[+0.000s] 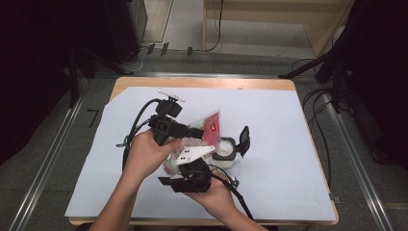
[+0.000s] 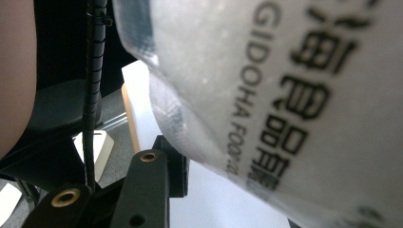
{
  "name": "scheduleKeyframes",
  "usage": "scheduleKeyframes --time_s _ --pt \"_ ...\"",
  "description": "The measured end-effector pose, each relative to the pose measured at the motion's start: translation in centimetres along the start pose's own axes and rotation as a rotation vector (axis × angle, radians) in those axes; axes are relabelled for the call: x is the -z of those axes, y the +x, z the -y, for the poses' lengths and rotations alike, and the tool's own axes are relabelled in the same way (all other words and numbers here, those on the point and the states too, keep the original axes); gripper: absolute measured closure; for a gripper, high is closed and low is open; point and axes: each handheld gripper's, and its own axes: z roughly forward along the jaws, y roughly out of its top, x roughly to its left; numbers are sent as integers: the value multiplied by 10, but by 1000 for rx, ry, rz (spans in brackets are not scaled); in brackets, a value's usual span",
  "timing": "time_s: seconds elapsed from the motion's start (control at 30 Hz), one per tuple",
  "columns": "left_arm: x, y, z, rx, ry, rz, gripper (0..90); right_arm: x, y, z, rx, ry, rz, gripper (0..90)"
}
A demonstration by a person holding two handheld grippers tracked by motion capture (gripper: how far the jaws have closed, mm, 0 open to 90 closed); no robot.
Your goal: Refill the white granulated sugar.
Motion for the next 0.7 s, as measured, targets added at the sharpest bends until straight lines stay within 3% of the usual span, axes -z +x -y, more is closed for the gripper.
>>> scheduleKeyframes --time_s 0.7 --pt "1 1 0 3 5 5 758 0 0 0 9 0 5 635"
